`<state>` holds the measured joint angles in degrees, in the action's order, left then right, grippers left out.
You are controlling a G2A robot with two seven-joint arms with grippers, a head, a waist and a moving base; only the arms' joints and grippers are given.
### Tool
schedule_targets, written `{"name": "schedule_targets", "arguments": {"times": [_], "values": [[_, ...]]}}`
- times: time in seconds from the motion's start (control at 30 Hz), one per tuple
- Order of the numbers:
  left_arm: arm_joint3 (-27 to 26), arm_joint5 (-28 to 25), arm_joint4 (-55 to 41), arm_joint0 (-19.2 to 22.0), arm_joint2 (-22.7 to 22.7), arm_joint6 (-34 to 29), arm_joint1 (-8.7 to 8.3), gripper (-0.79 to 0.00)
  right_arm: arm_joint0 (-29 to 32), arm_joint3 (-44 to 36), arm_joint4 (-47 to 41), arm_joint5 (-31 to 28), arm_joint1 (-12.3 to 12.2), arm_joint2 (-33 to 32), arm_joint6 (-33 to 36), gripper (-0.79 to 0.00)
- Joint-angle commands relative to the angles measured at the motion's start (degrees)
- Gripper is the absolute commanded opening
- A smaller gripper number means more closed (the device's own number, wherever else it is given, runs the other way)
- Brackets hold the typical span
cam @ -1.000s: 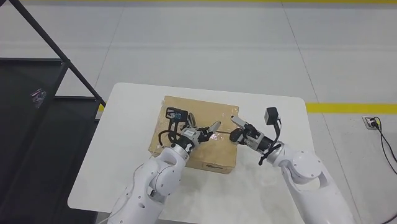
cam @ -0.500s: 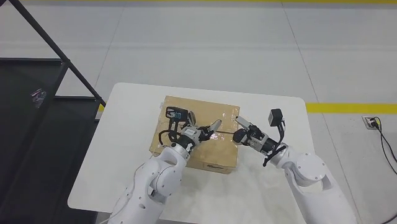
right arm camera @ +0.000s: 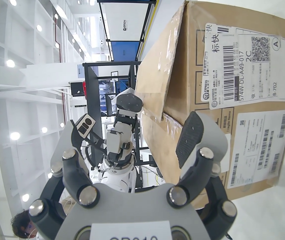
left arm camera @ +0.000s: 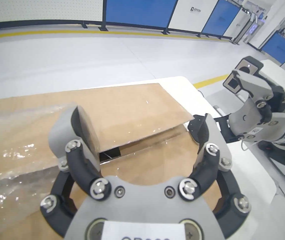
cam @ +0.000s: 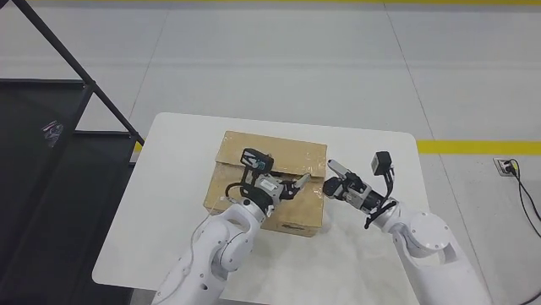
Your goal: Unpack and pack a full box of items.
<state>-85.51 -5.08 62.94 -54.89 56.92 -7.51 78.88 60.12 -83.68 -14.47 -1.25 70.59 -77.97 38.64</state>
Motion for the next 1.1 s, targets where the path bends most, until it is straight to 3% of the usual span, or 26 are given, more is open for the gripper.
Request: {"name": "schedule_targets", "arguments": {"times": [0.0, 0.33, 0.7, 1.07], "values": [[0.4, -0.2, 1.7, 0.1, -0.4, -0.1, 0.05, 0.000, 0.1, -0.1, 0.0, 0.0, -0.1, -0.1, -0.1, 0.000], [-0.1, -0.8, 3.6, -0.2, -0.4, 2.6, 0.40, 0.000, 0.2, 0.3, -0.4, -0.2, -0.2, -0.1, -0.3, 0.000], [-13.1, -4.9, -7.0, -4.3, 6.2, 3.4, -0.10, 0.000, 0.1, -0.3, -2.9, -2.3, -0.2, -0.3, -2.1, 0.000], [-17.2, -6.4, -8.9, -6.7, 8.6, 1.9, -0.44, 0.000, 0.4, -1.3, -3.3, -2.7, -0.3, -0.5, -3.4, 0.000]]}}
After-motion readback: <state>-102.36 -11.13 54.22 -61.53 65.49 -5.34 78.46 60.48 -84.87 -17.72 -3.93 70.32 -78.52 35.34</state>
